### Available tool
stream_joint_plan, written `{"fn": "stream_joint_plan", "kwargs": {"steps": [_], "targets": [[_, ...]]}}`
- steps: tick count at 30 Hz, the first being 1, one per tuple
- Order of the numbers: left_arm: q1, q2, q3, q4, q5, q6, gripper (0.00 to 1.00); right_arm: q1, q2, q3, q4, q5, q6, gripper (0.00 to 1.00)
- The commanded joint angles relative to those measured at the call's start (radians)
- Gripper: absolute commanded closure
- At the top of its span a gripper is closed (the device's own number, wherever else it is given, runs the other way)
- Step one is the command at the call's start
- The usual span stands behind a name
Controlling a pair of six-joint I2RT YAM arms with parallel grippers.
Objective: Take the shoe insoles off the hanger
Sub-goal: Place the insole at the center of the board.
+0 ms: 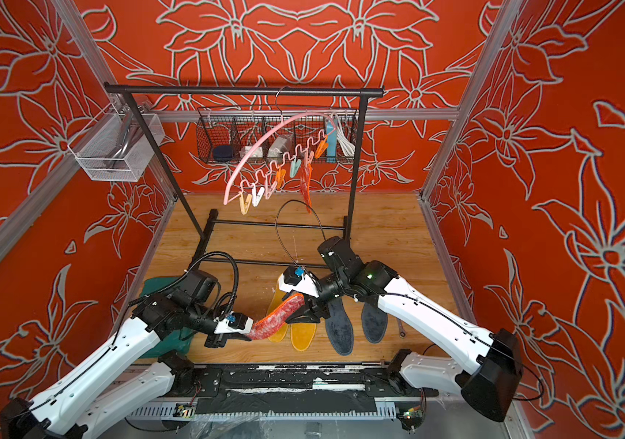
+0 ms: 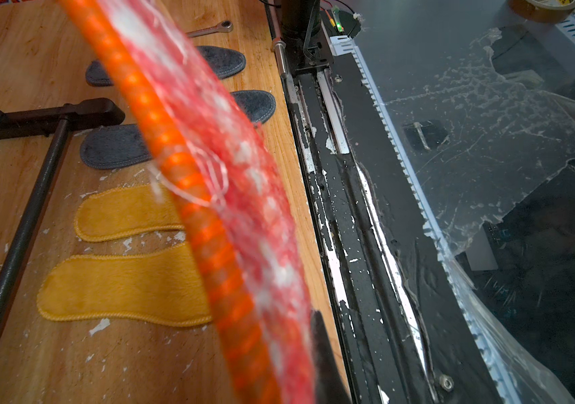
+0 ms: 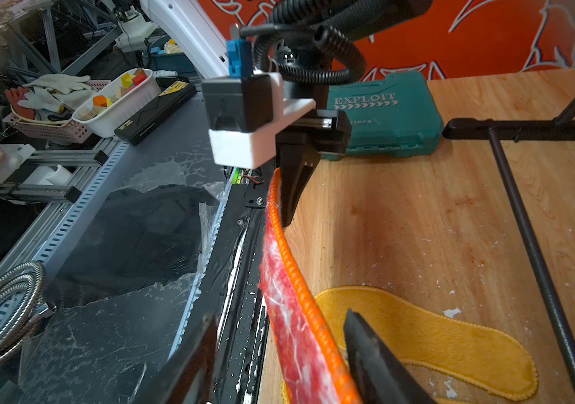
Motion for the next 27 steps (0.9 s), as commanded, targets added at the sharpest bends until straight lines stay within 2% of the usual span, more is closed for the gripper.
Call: {"fn": "stream_joint_plan", "kwargs": {"steps": [1, 3, 4, 5, 7, 8, 10, 13, 17, 20, 25, 27], "targets": [[-0.004, -0.014, -0.006, -0.009, 0.009, 0.004, 1.0, -0.004, 0.032, 0.014, -0.008, -0.002, 0.037, 0.4], [-0.003, -0.01, -0.01, 0.003, 0.011, -0.001, 1.0, -0.003, 0.047, 0.024, -0.01, -0.018, 0.036, 0.45], [-0.004, -0.01, -0.013, 0.01, 0.011, -0.005, 1.0, -0.003, 0.052, 0.02, -0.003, -0.025, 0.038, 0.51], [-0.004, -0.01, -0.014, 0.015, 0.01, -0.013, 1.0, -0.002, 0.057, 0.019, 0.005, -0.029, 0.041, 0.62], [-0.003, -0.018, -0.008, 0.013, 0.002, -0.024, 1.0, -0.004, 0.072, 0.03, -0.001, -0.029, 0.029, 0.94], [-0.003, -0.021, -0.007, 0.014, -0.005, -0.031, 1.0, -0.005, 0.079, 0.046, -0.02, -0.027, 0.012, 1.0], [-0.003, -0.02, -0.009, 0.024, -0.015, -0.041, 0.96, -0.007, 0.084, 0.072, -0.065, -0.022, -0.021, 1.0], [-0.002, -0.023, -0.011, 0.04, -0.037, -0.075, 0.7, -0.007, 0.073, 0.071, -0.068, 0.017, -0.031, 1.0], [0.012, -0.017, 0.021, 0.039, -0.007, -0.174, 0.22, -0.008, 0.056, 0.096, -0.115, 0.091, -0.071, 1.0], [0.025, -0.004, 0.045, 0.039, -0.002, -0.185, 0.15, -0.008, 0.051, 0.105, -0.145, 0.127, -0.105, 1.0], [0.064, 0.007, 0.038, 0.102, -0.077, -0.243, 0.14, -0.007, 0.102, 0.19, -0.284, 0.177, -0.219, 1.0], [0.105, 0.018, 0.026, 0.169, -0.078, -0.314, 0.12, -0.007, 0.113, 0.195, -0.286, 0.213, -0.225, 1.0]]}}
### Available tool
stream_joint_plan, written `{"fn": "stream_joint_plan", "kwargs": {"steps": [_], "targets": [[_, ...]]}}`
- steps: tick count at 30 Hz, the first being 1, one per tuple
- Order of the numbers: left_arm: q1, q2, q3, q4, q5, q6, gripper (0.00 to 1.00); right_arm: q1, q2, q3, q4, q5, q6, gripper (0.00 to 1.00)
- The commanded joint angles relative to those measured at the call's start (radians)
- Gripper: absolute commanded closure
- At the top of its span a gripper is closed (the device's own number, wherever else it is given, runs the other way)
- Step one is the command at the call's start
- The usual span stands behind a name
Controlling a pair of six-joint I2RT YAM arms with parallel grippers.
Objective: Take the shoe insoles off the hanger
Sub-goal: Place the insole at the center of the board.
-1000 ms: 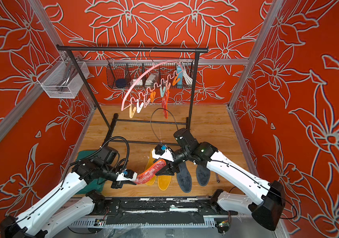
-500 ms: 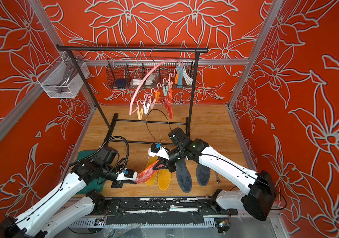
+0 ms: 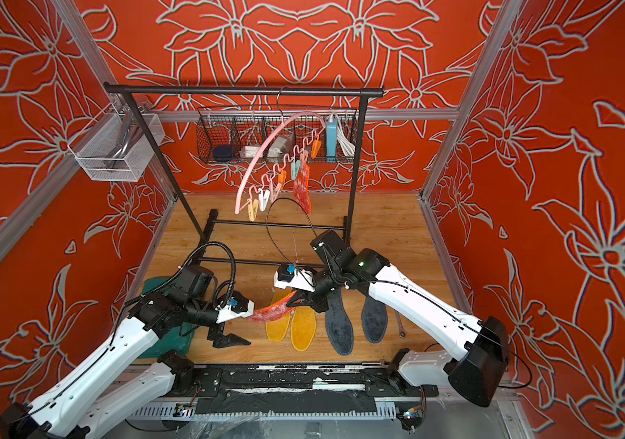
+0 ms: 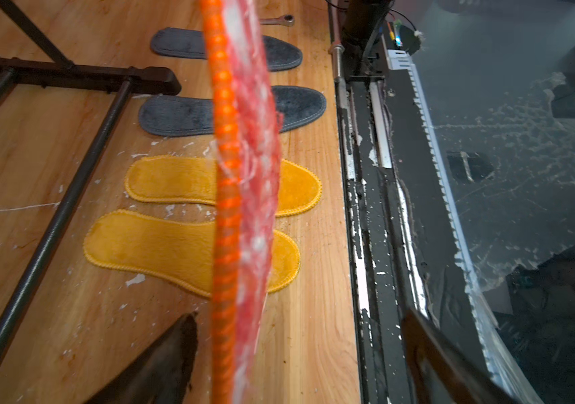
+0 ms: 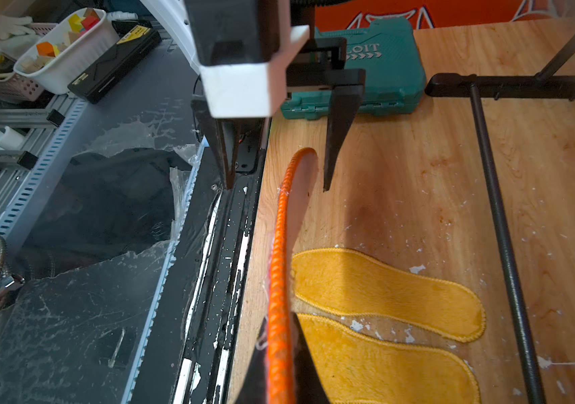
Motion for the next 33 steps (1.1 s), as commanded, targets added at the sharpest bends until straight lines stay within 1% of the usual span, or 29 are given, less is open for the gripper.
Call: {"fn": "stream_joint_plan", "kwargs": {"steps": [1, 5, 9, 10, 11, 12, 14, 15, 16, 19, 20, 21, 23, 26, 30, 33], "targets": [[0.068, 0.021, 0.002, 0.096, 0.002, -0.109, 0.11, -0.004, 0.025, 0.035, -0.078, 0.071, -0.072, 1.0], [0.216, 0.062, -0.005, 0.17, 0.072, -0.156, 0.1, -0.005, 0.052, 0.063, -0.098, 0.08, -0.081, 1.0], [0.397, 0.096, -0.002, 0.228, 0.191, -0.195, 0.09, -0.003, 0.071, 0.069, -0.097, 0.093, -0.08, 1.0], [0.433, 0.099, -0.008, 0.253, 0.204, -0.213, 0.09, -0.002, 0.075, 0.073, -0.099, 0.097, -0.08, 1.0], [0.466, 0.102, -0.02, 0.298, 0.199, -0.246, 0.05, 0.001, 0.079, 0.075, -0.1, 0.096, -0.078, 1.0], [0.493, 0.106, -0.037, 0.368, 0.175, -0.299, 0.02, 0.003, 0.086, 0.078, -0.099, 0.088, -0.074, 1.0], [0.535, 0.118, -0.061, 0.467, 0.124, -0.386, 0.02, 0.012, 0.103, 0.084, -0.096, 0.059, -0.072, 1.0], [0.551, 0.127, -0.068, 0.505, 0.079, -0.424, 0.02, 0.016, 0.12, 0.096, -0.107, 0.041, -0.076, 1.0], [0.56, 0.136, -0.071, 0.53, 0.027, -0.458, 0.02, 0.021, 0.137, 0.114, -0.127, 0.025, -0.085, 1.0], [0.574, 0.16, -0.075, 0.591, -0.192, -0.549, 0.02, 0.053, 0.211, 0.189, -0.25, 0.001, -0.158, 1.0], [0.581, 0.206, -0.069, 0.602, -0.256, -0.573, 0.02, 0.063, 0.239, 0.213, -0.278, -0.002, -0.173, 1.0], [0.594, 0.227, -0.061, 0.603, -0.291, -0.586, 0.02, 0.074, 0.268, 0.233, -0.32, -0.009, -0.187, 1.0], [0.62, 0.254, -0.053, 0.616, -0.348, -0.629, 0.02, 0.093, 0.323, 0.278, -0.373, -0.019, -0.219, 1.0], [0.646, 0.273, -0.084, 0.682, -0.387, -0.656, 0.02, 0.118, 0.412, 0.35, -0.423, 0.002, -0.226, 1.0], [0.649, 0.261, -0.122, 0.729, -0.438, -0.652, 0.02, 0.138, 0.521, 0.422, -0.371, 0.072, -0.143, 1.0], [0.651, 0.234, -0.156, 0.772, -0.452, -0.637, 0.02, 0.141, 0.605, 0.492, -0.368, 0.116, -0.119, 1.0]]}}
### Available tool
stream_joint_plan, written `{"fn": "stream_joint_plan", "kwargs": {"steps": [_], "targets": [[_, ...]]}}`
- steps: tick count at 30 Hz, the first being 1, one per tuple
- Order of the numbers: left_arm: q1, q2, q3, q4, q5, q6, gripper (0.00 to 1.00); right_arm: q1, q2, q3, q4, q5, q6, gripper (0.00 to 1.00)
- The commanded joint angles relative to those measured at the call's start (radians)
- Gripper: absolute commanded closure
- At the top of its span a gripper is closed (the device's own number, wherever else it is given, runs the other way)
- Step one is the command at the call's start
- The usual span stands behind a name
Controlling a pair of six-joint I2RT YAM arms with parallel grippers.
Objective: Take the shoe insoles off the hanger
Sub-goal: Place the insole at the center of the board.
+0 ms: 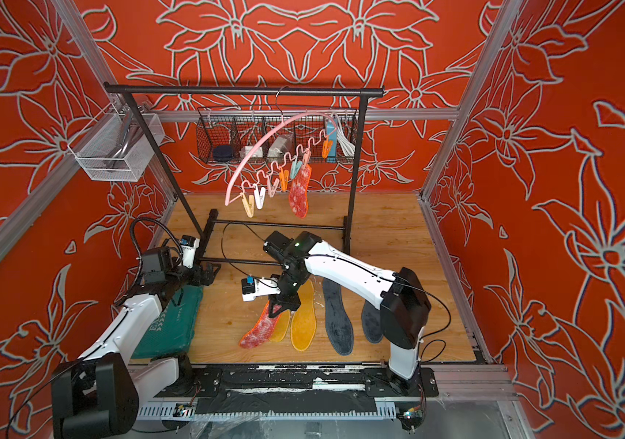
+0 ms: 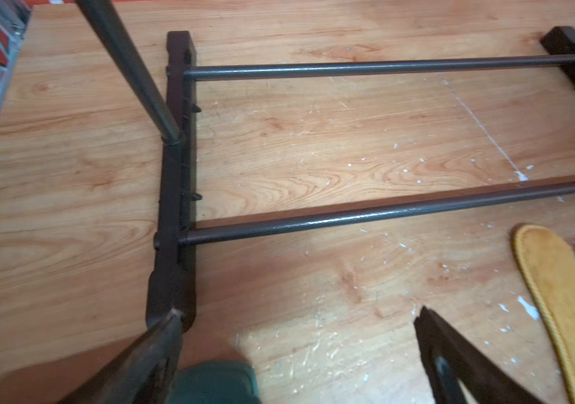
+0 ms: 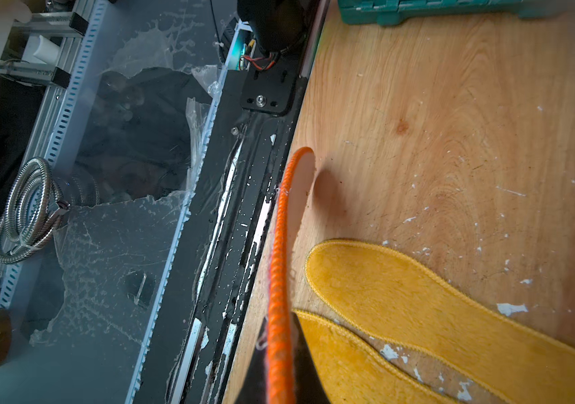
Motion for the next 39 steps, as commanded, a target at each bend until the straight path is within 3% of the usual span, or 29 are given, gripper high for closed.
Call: {"fn": "stream_joint_plan", "kwargs": {"steps": [1, 7, 18, 28, 30, 34, 39], "targets": [[0.007, -0.034, -0.031, 0.089, -0.06, -0.016, 0.02, 0.003, 0.075, 0.074, -0.004, 0.083, 0.062, 1.0], [0.007, -0.036, -0.028, 0.079, -0.046, -0.008, 0.02, 0.007, 0.211, 0.191, 0.016, 0.207, 0.095, 1.0], [0.008, -0.053, -0.039, 0.077, -0.015, 0.008, 0.02, 0.005, 0.326, 0.205, 0.268, 0.375, 0.17, 1.0], [0.008, -0.074, -0.051, 0.076, 0.013, 0.024, 0.02, 0.005, 0.45, 0.308, 0.262, 0.471, 0.152, 0.98], [0.007, -0.074, -0.051, 0.076, 0.014, 0.024, 0.02, 0.005, 0.465, 0.317, 0.244, 0.521, 0.134, 0.92], [0.007, -0.076, -0.053, 0.076, 0.019, 0.027, 0.02, 0.005, 0.462, 0.291, 0.262, 0.596, 0.111, 0.61], [0.007, -0.077, -0.053, 0.075, 0.023, 0.029, 0.02, 0.005, 0.405, 0.202, 0.365, 0.659, 0.135, 0.48]]}}
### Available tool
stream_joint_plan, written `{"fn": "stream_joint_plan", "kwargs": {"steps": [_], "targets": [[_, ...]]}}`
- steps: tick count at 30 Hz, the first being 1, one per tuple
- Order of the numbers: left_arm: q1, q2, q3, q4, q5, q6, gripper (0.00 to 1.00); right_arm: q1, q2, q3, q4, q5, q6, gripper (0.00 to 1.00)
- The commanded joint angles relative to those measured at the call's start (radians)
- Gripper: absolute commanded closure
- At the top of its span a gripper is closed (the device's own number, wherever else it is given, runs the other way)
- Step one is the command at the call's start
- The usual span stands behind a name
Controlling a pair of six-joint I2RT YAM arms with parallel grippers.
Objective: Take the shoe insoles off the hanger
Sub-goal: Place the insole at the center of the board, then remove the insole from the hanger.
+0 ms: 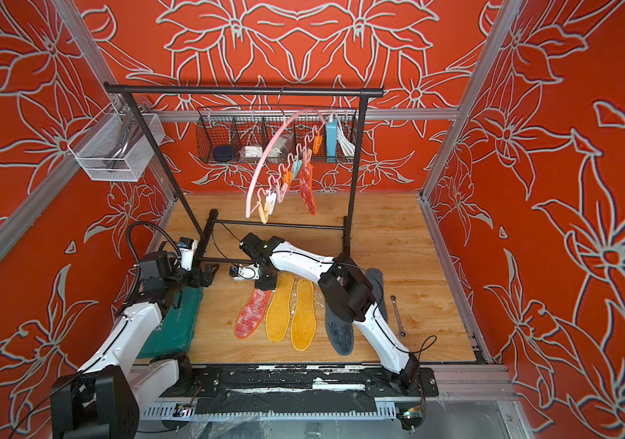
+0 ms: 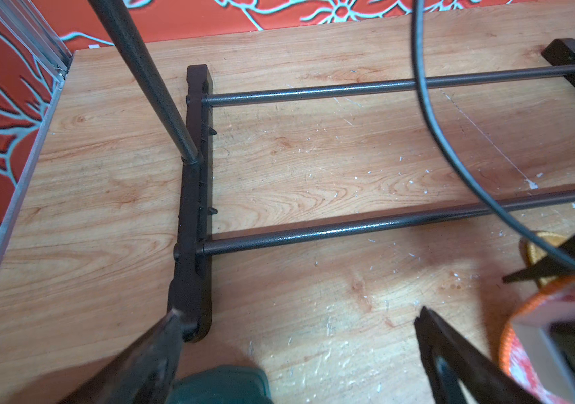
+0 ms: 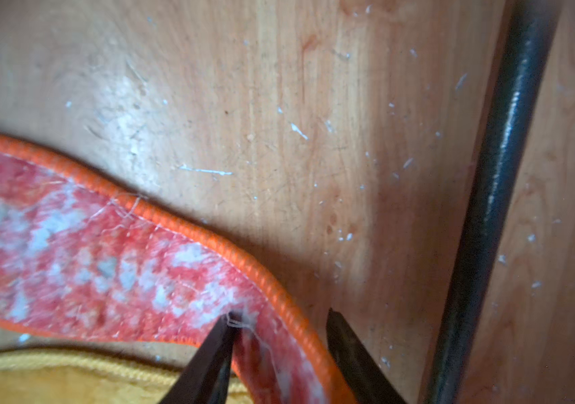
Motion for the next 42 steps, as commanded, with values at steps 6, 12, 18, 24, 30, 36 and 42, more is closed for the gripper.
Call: {"fn": "stream_joint_plan", "kwargs": {"steps": [6, 12, 18, 24, 30, 36, 42], "targets": [[0.004, -0.018, -0.009, 0.012, 0.026, 0.009, 0.02, 0.003, -0.118, -0.167, 0.189, 0.116, 0.029, 0.01], [0.004, -0.023, -0.017, 0.013, 0.03, 0.015, 0.02, 0.003, -0.212, -0.279, 0.311, 0.135, 0.042, 0.01], [0.004, -0.023, -0.019, 0.011, 0.039, 0.019, 0.02, 0.003, -0.367, -0.469, 0.523, 0.069, 0.071, 0.01], [0.004, -0.023, -0.019, 0.009, 0.046, 0.024, 0.02, 0.004, -0.544, -0.708, 0.768, 0.041, 0.12, 0.01], [0.004, -0.023, -0.02, 0.004, 0.056, 0.028, 0.02, 0.003, -0.744, -0.958, 0.949, 0.046, 0.128, 0.01], [0.004, -0.023, -0.02, 0.001, 0.066, 0.033, 0.02, 0.003, -0.907, -1.148, 1.053, 0.033, 0.112, 0.01], [0.003, -0.056, -0.022, -0.005, 0.078, 0.041, 0.02, 0.001, -1.002, -1.275, 1.149, 0.088, 0.095, 0.01]]}}
